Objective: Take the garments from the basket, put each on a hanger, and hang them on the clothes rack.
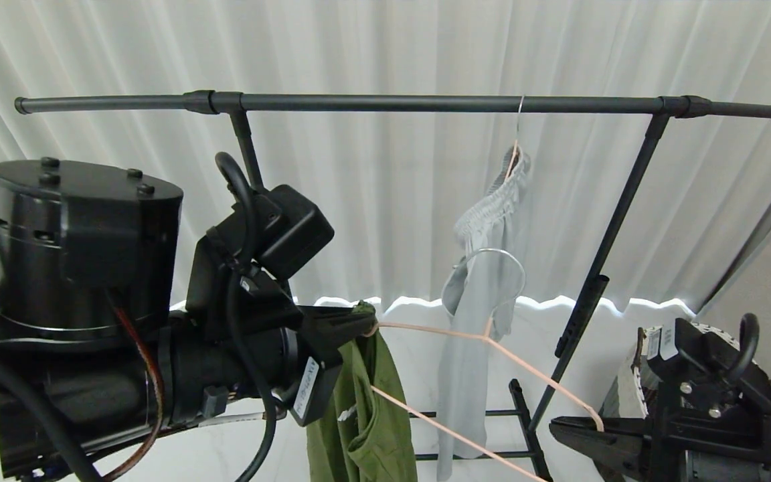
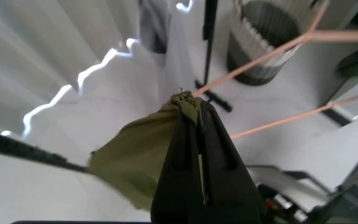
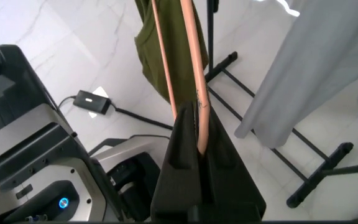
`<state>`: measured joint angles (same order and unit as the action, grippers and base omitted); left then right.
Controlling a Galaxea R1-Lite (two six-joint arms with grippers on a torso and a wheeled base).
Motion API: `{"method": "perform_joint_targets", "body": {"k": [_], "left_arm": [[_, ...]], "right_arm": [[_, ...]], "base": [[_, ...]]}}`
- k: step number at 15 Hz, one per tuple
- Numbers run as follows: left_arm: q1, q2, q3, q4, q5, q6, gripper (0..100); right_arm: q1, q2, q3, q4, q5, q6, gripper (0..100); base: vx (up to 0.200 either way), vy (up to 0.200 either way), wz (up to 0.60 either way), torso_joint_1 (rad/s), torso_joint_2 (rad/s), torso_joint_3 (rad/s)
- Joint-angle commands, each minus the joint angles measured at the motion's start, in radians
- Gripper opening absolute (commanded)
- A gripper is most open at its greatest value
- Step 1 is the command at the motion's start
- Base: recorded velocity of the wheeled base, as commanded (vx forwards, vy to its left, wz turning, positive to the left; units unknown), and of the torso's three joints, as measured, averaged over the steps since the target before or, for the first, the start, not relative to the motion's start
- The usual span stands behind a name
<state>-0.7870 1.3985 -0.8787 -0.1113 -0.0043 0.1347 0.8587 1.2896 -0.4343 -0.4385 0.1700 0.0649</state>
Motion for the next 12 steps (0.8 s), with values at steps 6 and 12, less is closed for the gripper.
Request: {"method": "perform_joint_targets", "body": {"k": [6,12], "left_arm": [[-0.032,-0.003,-0.042,-0.001,0.0,-0.07,0],[-0.032,-0.006,-0.088,-0.001,0.038,-0.144,0]], "right_arm": [[0.08,0.125,-0.032,-0.094,-0.037,0.006,0],[0.137,0.243,-0.064,-0.192,-0.064,0.021,0]], "base": [[0.0,0.0,0.0,0.0,0.0,0.0],[0.0,0.0,0.0,0.0,0.0,0.0]]}}
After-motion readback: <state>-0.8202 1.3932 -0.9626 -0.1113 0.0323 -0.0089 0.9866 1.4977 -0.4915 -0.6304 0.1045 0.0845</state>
